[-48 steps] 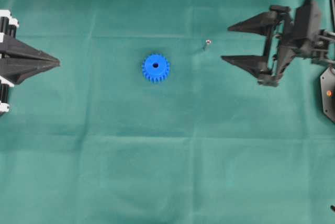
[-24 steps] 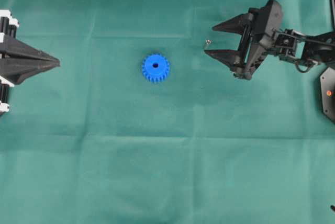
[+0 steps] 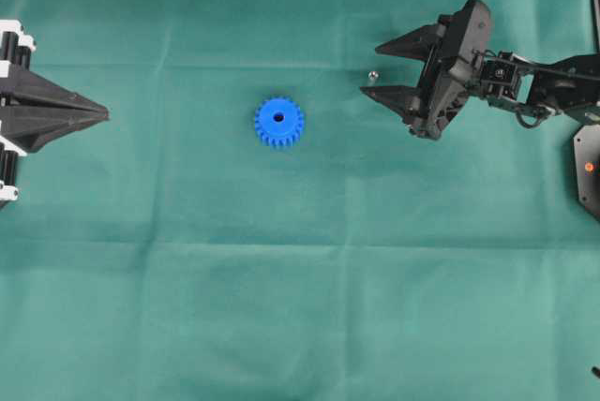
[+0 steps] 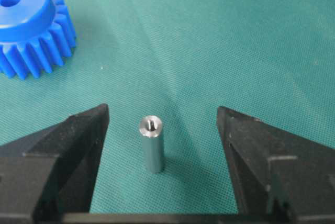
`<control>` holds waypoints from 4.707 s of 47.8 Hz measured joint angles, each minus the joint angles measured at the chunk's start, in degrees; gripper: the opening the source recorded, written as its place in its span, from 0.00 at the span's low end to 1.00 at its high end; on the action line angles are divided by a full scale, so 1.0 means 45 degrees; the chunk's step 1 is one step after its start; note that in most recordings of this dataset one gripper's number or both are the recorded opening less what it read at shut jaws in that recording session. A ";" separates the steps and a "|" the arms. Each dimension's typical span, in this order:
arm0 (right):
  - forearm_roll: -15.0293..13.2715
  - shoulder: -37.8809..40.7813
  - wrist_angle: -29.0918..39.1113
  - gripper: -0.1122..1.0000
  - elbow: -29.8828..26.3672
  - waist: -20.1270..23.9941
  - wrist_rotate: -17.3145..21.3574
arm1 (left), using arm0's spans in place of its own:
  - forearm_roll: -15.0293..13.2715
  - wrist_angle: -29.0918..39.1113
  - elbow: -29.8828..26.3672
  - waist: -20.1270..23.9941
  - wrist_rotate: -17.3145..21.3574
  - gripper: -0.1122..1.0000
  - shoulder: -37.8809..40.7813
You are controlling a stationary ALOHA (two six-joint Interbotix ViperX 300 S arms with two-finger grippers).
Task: Insert the shaft placed at a random location into the center hole of the small gear at another random location.
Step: 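Close the right gripper on the silver shaft and lift it, then carry the shaft left and position it above the blue gear's hole, then align the held shaft vertically over the gear's center hole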
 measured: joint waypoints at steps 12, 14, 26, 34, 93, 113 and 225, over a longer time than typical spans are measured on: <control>-0.0020 0.0059 0.0215 0.36 -0.0098 0.0000 0.0000 | 0.0000 0.0078 0.0000 0.0000 0.0000 0.10 0.0000; 0.0000 0.0059 0.0313 0.28 -0.0098 -0.0020 0.0000 | 0.0000 0.0078 0.0000 0.0000 0.0000 0.10 0.0020; -0.0039 0.0059 0.0449 0.22 -0.0137 0.0000 -0.0020 | 0.0000 0.0176 0.0000 0.0000 0.0000 0.10 0.0000; -0.0039 -0.0020 0.0566 0.22 -0.0137 -0.0020 0.0000 | 0.0000 0.0273 0.0000 0.0000 -0.0020 0.10 0.0000; -0.0195 -0.1836 0.3516 0.22 -0.1914 0.1172 -0.0020 | 0.0000 0.0273 0.0000 0.0000 -0.0020 0.10 0.0059; -0.0195 -0.0117 0.4043 0.22 -0.4609 0.2246 -0.0020 | 0.0020 0.0293 0.0000 0.0000 -0.0020 0.10 0.0059; -0.0176 0.0840 0.4570 0.22 -0.5527 0.2383 -0.0410 | 0.0000 0.0547 0.0000 -0.0020 -0.0020 0.10 0.0059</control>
